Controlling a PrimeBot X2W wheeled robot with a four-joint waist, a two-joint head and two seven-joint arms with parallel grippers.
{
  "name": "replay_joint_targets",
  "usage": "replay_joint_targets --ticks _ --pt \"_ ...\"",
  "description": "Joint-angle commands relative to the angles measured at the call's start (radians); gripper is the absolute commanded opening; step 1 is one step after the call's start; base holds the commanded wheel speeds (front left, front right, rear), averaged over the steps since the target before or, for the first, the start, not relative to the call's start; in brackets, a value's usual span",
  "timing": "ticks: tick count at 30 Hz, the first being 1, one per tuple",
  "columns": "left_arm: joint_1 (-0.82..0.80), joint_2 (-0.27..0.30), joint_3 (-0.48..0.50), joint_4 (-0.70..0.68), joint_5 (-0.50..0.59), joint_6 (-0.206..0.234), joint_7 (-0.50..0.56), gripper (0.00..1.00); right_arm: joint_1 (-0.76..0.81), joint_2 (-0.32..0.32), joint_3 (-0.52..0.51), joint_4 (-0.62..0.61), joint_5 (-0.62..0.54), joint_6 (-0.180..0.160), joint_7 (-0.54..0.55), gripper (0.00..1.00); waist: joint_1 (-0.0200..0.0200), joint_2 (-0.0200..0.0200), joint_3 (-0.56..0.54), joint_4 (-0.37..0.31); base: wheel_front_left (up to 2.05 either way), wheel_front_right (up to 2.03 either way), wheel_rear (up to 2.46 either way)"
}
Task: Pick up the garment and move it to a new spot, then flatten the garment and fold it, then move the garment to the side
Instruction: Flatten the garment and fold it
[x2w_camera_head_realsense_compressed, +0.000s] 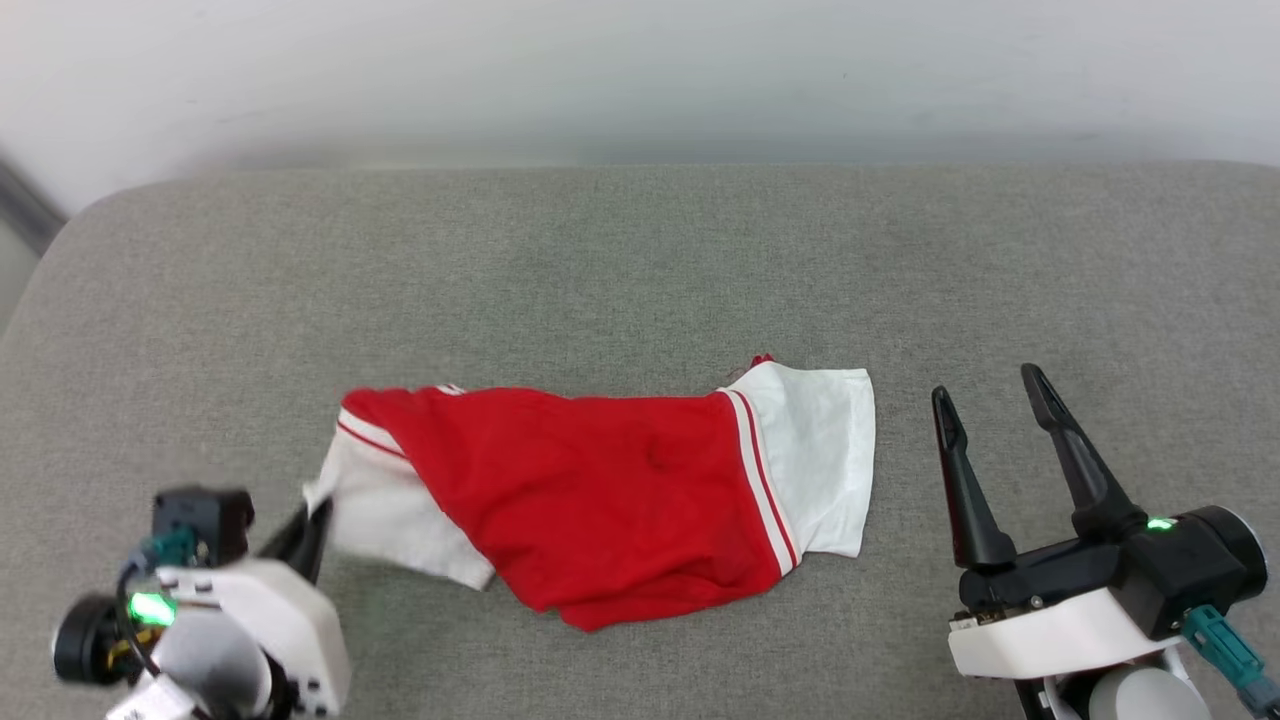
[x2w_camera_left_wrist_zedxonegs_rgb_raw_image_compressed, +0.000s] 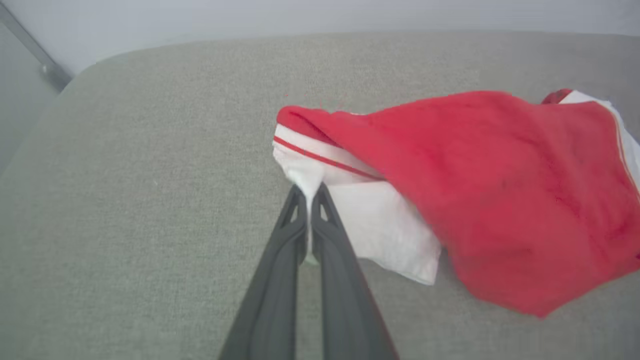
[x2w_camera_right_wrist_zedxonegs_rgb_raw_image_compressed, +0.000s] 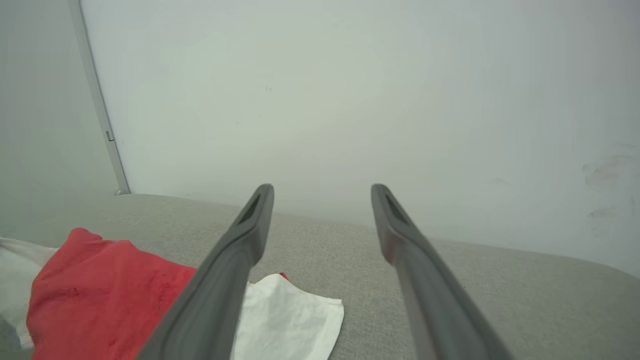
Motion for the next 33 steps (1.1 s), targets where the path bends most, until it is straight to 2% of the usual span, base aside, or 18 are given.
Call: replay_joint_targets --ticks 1,4,5,6,10,16,17,19,21,23,24,26,29,33 --pt "0.056 0.011 -0.009 0.018 -0.008 0.0 0.024 0.0 0.012 0.001 0.001 0.004 0.011 0.0 -0.002 1.0 0.0 0.0 -0.003 0.002 0.0 0.0 0.0" --pt "0.11 0.012 -0.034 0.065 -0.007 -0.003 0.047 0.0 0.013 0.001 0.004 0.009 0.012 0.0 -0.002 1.0 0.0 0.0 -0.007 0.001 0.0 0.0 0.0" --pt "0.116 0.008 -0.036 0.078 -0.006 0.002 0.041 0.45 0.014 0.001 0.004 0.012 0.012 0.0 -0.002 1.0 0.0 0.0 -0.009 0.001 0.0 0.0 0.0" --pt "0.12 0.005 -0.037 0.091 -0.002 0.01 0.035 1.0 0.015 0.001 0.003 0.014 0.013 0.0 -0.002 1.0 0.0 0.0 -0.01 0.001 0.0 0.0 0.0" --pt "0.104 -0.017 -0.038 0.108 0.011 0.013 -0.028 1.0 0.018 0.001 -0.005 0.019 -0.001 0.0 -0.002 1.0 0.0 0.0 -0.018 0.006 0.0 0.0 0.0" --pt "0.059 -0.028 -0.032 0.071 0.067 -0.026 -0.269 1.0 0.02 0.001 -0.044 0.032 -0.004 0.0 -0.002 1.0 0.0 0.0 -0.038 0.023 0.0 0.0 0.0" --pt "0.059 -0.028 -0.032 0.071 0.067 -0.026 -0.269 1.0 0.02 0.001 -0.044 0.032 -0.004 0.0 -0.002 1.0 0.0 0.0 -0.038 0.023 0.0 0.0 0.0" --pt "0.049 -0.025 -0.041 0.064 0.102 -0.034 -0.351 1.0 0.023 0.001 -0.059 0.074 -0.009 0.0 -0.001 1.0 0.0 0.0 -0.046 0.029 0.0 0.0 0.0" --pt "0.036 -0.023 -0.05 0.053 0.144 -0.038 -0.42 1.0 0.002 0.0 -0.045 0.111 -0.025 0.0 0.053 1.0 0.0 0.0 -0.05 0.037 0.0 0.0 0.0" --pt "0.033 -0.042 -0.05 0.047 0.154 -0.041 -0.449 1.0 -0.03 -0.026 -0.017 0.13 -0.012 0.0 0.159 1.0 0.0 0.0 -0.048 0.047 0.0 0.0 0.0" --pt "0.02 -0.051 -0.051 0.031 0.176 -0.05 -0.463 1.0 -0.061 -0.076 0.03 0.133 0.009 -0.001 0.288 1.0 0.0 0.0 -0.041 0.056 0.0 0.0 0.0" --pt "0.017 -0.065 -0.052 0.017 0.193 -0.059 -0.468 1.0 -0.086 -0.125 0.09 0.144 0.047 0.0 0.45 1.0 0.0 0.0 -0.034 0.068 0.0 0.0 0.0" --pt "0.014 -0.092 -0.045 -0.019 0.228 -0.081 -0.469 1.0 -0.147 -0.197 0.127 0.14 0.103 -0.001 0.664 1.0 0.0 0.0 -0.017 0.089 0.0 0.0 0.0" --pt "0.023 -0.133 -0.035 -0.038 0.26 -0.106 -0.468 1.0 -0.19 -0.232 0.137 0.167 0.155 0.0 0.907 1.0 0.0 0.0 0.007 0.125 0.0 0.0 0.0"
